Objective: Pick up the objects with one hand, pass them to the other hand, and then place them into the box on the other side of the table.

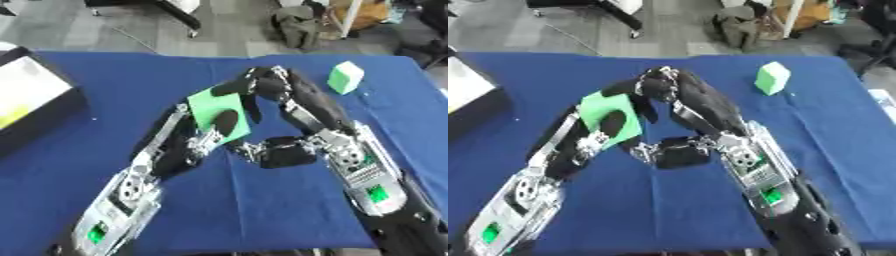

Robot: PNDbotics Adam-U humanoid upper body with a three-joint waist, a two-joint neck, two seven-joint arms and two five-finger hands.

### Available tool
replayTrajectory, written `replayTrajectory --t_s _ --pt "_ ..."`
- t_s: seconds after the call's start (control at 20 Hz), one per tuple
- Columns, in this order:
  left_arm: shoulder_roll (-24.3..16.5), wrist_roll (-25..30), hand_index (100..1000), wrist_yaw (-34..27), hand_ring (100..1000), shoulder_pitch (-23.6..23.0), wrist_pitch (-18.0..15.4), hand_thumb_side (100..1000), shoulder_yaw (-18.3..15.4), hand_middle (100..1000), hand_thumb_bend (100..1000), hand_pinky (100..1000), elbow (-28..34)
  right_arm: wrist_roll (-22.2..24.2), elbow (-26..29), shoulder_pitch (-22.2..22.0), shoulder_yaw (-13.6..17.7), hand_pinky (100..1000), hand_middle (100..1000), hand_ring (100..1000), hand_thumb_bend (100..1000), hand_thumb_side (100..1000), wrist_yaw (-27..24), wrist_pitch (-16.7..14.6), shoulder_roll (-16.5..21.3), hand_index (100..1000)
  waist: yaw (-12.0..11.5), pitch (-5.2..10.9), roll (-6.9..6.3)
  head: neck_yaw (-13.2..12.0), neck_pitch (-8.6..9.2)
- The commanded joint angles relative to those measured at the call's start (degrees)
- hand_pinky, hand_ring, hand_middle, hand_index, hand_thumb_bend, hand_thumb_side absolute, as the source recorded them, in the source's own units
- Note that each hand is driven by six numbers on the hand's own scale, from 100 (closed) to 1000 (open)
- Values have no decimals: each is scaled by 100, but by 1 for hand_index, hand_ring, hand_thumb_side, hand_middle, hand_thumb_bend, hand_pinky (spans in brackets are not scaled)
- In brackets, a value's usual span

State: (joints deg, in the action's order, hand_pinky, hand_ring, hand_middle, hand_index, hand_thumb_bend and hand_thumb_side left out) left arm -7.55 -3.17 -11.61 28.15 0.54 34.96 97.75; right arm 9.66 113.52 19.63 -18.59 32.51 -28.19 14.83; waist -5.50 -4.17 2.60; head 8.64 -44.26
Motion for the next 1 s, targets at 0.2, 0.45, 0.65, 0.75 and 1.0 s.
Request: replayTrajectory --t_s 0.2,0.45,0.65,0.75,1.0 --pt "14 -312 343 -23 283 137 68 538 -214 163 100 712 141 73 107 16 -64 657 339 519 100 100 53 -62 51 666 20 81 -13 -3 14" --pt "-96 -478 309 62 253 178 135 534 -277 133 100 680 181 62 107 72 109 685 466 578 100 100 237 -60 108 829 32 88 -25 52 14" --pt "-204 -621 292 64 236 216 211 532 -398 118 100 662 235 65 107 127 272 705 549 621 100 164 354 -37 188 909 41 101 -35 229 14" --pt "-265 -739 291 61 235 219 255 533 -500 118 100 659 248 47 107 157 389 711 577 637 100 190 410 -9 273 922 43 109 -41 442 14" --pt "-423 -1023 294 35 238 184 328 531 -765 121 100 659 236 -54 107 148 647 717 621 660 100 297 352 77 484 936 44 128 -54 792 14"
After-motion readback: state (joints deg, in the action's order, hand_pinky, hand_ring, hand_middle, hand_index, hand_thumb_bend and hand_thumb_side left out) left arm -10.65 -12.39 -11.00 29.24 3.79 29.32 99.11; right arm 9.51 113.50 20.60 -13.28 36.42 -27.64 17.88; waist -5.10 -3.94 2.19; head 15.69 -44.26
